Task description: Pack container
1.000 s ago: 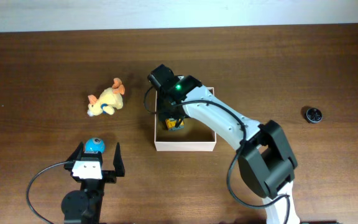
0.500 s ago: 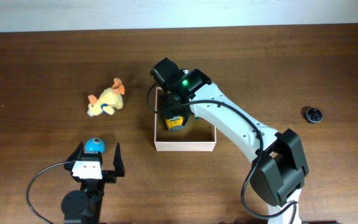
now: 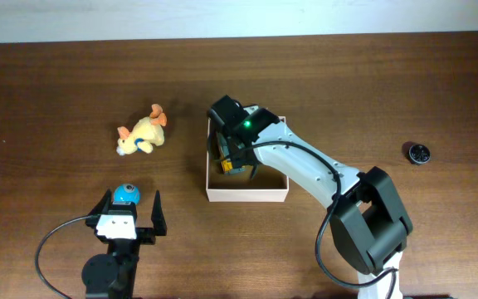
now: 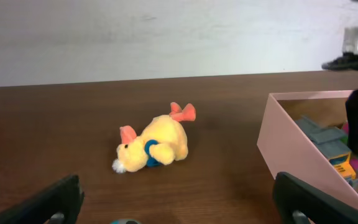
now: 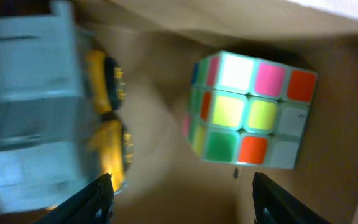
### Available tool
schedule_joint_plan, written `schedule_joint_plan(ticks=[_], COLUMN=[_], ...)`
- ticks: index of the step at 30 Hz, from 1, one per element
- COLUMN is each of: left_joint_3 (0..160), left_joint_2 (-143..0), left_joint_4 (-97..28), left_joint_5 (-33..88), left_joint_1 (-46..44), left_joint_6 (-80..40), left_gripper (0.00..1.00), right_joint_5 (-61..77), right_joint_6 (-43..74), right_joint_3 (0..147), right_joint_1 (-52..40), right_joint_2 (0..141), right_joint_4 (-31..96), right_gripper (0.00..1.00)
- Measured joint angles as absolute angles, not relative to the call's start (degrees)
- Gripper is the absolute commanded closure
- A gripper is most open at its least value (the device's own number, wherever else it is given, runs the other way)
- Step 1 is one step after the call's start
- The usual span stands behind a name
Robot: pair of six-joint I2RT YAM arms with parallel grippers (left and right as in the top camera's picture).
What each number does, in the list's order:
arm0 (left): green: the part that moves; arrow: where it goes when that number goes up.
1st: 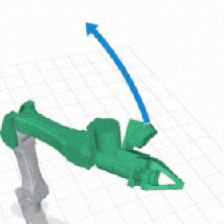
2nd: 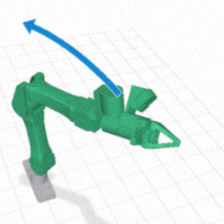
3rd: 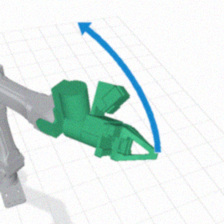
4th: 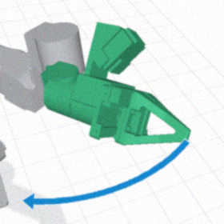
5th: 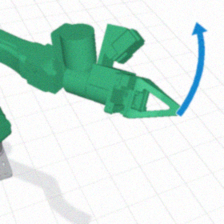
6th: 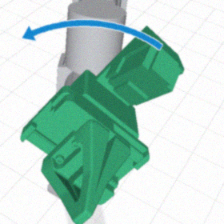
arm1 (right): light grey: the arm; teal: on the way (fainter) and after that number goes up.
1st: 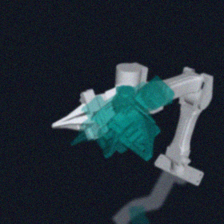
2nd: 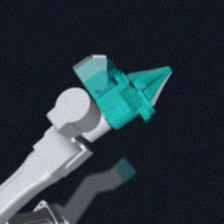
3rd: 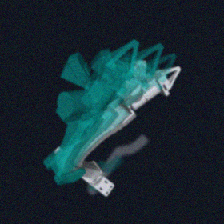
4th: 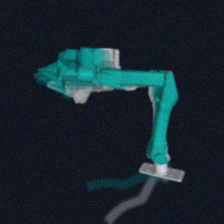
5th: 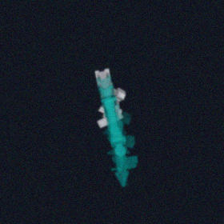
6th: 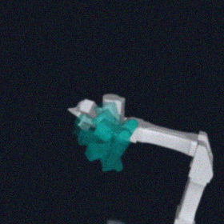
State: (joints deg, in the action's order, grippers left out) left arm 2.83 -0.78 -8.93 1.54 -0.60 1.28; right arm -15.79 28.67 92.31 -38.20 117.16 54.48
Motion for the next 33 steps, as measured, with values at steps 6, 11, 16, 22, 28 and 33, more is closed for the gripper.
schedule_joint_plan(ticks=[6,11,16,22,28,33], left_joint_3=[2.8,2.8,2.8,2.8,2.8,2.8], left_joint_2=[-0.8,-0.8,-0.8,-0.8,-0.8,-0.8], left_joint_4=[-8.9,-8.9,-8.9,-8.9,-8.9,-8.9], left_joint_5=[1.5,1.5,1.5,1.5,1.5,1.5], left_joint_1=[-0.6,-0.6,-0.6,-0.6,-0.6,-0.6], left_joint_6=[1.3,1.3,1.3,1.3,1.3,1.3], left_gripper=[0.01,0.01,0.01,0.01,0.01,0.01], right_joint_5=[-15.9,-15.8,-14.9,-13.4,-11.4,-11.2], right_joint_6=[28.6,28.3,27.8,27.2,26.9,26.9], right_joint_3=[89.9,89.6,89.6,89.6,89.6,89.6], right_joint_1=[-35.7,-35.2,-35.2,-35.2,-35.2,-35.2], right_joint_2=[117.2,117.2,117.2,117.0,116.7,116.7], right_joint_4=[52.6,50.8,48.7,48.2,47.9,48.2], right_gripper=[0.34,0.34,0.35,0.35,0.35,0.35])
